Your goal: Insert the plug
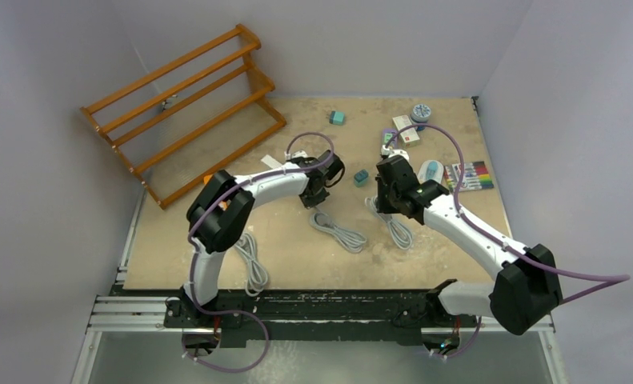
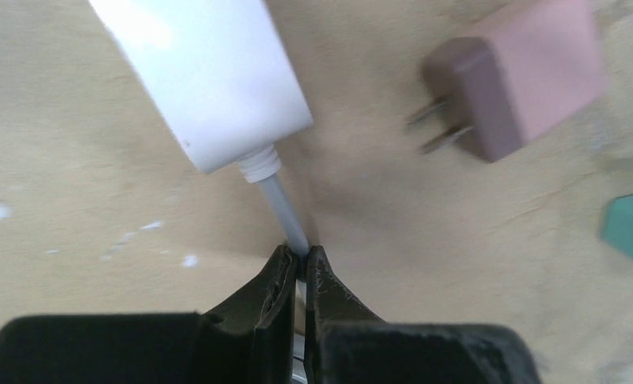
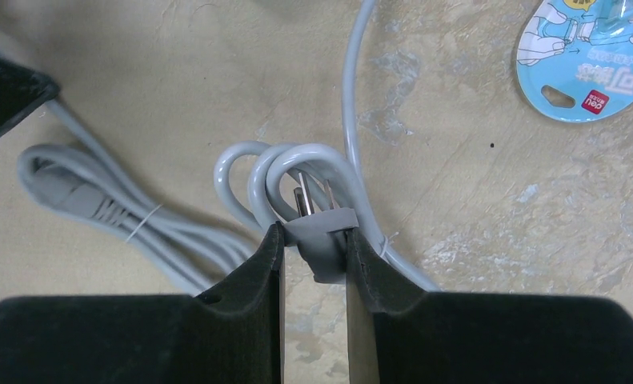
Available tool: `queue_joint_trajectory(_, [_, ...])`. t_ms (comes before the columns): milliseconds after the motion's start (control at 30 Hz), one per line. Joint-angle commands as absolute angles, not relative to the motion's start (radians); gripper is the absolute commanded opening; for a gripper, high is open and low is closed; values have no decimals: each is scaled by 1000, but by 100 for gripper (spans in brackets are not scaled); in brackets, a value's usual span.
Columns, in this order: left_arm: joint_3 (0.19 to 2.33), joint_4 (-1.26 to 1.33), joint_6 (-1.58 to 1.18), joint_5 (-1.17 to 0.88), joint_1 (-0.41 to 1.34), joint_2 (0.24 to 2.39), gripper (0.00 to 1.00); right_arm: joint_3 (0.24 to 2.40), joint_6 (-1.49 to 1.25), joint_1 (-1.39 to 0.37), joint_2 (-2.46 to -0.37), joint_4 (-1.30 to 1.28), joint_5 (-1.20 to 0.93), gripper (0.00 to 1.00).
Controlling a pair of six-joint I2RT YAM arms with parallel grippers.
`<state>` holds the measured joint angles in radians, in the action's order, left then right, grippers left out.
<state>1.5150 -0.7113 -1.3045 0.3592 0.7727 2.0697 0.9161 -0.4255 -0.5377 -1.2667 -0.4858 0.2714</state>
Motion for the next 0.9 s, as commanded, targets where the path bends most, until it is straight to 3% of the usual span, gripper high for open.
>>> queue_joint_trajectory(0, [1391,-751,-1161,428,756,1939,0,948,-415,-541,-1279,-468,321,0])
queue_joint_trajectory(267, [1164,-687,-1050,427,755,1773,0,1025,-463,-541,-1413,-560,420,0])
queue_joint_trajectory(300, [1148,-676,-1046,420,755,1761,0,1042,-466,-541,-1430,-578,424,7])
queue_joint_trajectory(367, [1133,-661,-1032,407,755,1746,2,1080,-477,-541,-1470,-614,470,35])
queue_joint_trajectory(467, [1126,-657,-1010,400,755,1716,18,1110,-481,-541,-1477,-649,474,60])
queue_joint_trajectory(567, [1109,-642,-997,398,755,1655,51,1113,-454,-541,-1400,-619,411,72])
queue_joint_trajectory(667, [1117,-652,-986,385,755,1582,71,1087,-397,-541,-1295,-520,259,74])
queue_joint_trajectory(767, [1159,-705,-974,391,755,1510,77,1008,-369,-550,-1196,-358,4,72])
queue_joint_trajectory(867, [1191,-757,-966,459,755,1413,79,913,-398,-595,-1147,-162,-118,68])
